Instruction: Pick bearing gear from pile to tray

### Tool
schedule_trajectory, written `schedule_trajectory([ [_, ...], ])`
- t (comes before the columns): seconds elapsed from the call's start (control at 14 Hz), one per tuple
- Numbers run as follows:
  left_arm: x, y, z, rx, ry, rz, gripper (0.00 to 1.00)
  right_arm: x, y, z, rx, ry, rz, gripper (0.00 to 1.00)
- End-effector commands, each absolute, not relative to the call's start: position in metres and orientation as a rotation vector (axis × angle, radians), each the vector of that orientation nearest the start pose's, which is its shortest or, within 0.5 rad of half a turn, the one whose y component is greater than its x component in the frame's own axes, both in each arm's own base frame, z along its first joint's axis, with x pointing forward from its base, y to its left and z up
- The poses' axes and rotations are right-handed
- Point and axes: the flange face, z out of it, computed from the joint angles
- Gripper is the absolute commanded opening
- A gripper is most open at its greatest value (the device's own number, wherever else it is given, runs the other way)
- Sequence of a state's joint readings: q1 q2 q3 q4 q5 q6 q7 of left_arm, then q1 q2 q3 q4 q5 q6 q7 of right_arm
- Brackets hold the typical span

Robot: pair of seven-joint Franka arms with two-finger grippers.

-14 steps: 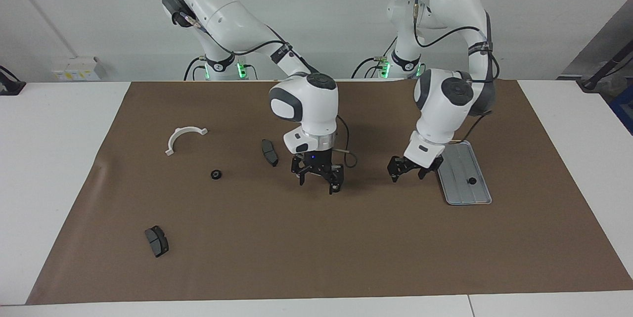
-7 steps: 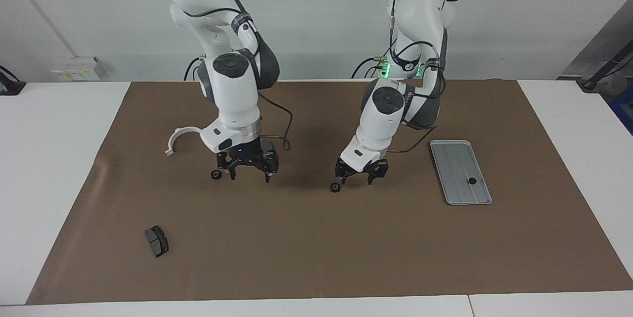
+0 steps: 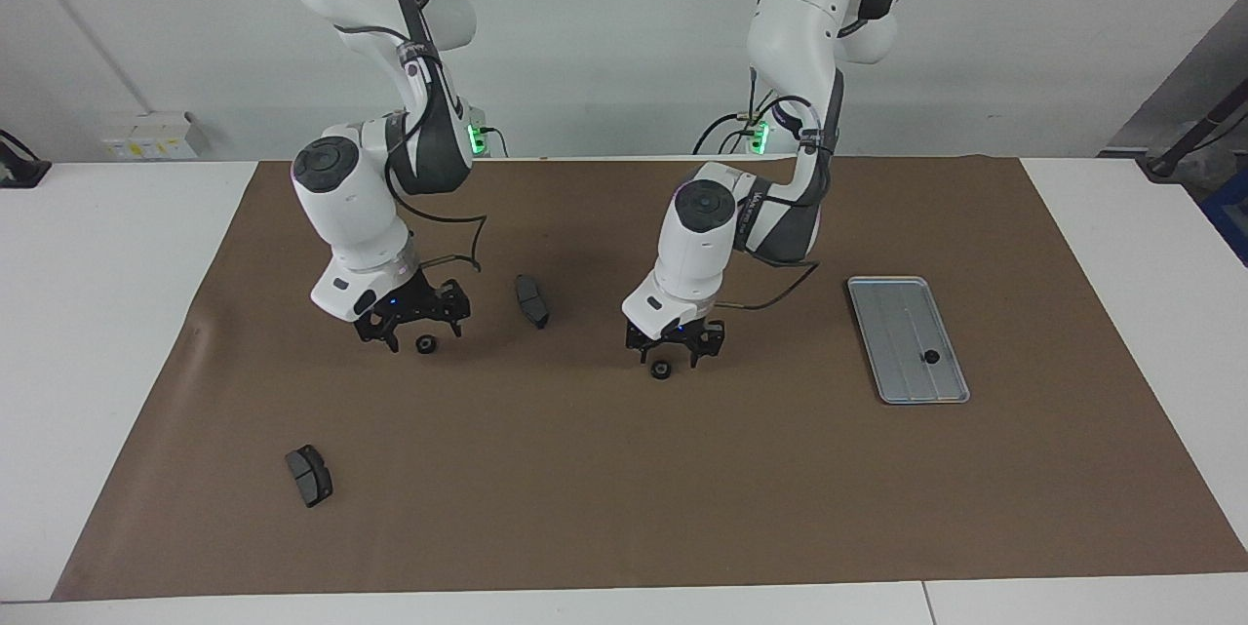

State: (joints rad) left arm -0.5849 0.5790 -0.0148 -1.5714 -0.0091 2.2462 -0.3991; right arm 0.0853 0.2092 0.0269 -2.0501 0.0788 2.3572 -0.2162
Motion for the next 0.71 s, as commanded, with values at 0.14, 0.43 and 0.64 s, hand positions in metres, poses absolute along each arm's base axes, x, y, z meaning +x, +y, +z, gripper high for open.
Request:
schedule_trajectory([
  [0.14, 0.591, -0.405, 0.308, -3.144, 0.343, -0.166, 0.81, 0.554, 0.058, 0.309, -3.027, -0.536, -0.165, 1.0],
  [0.43, 0.589, -0.406, 0.303, -3.114, 0.384, -0.186, 0.79, 0.543, 0.052, 0.297, -3.025, -0.577, -0.138, 0.89],
  [0.64, 0.586, -0.406, 0.299, -3.114, 0.39, -0.186, 0.75, 0.54, 0.052, 0.291, -3.027, -0.581, -0.152, 0.65],
])
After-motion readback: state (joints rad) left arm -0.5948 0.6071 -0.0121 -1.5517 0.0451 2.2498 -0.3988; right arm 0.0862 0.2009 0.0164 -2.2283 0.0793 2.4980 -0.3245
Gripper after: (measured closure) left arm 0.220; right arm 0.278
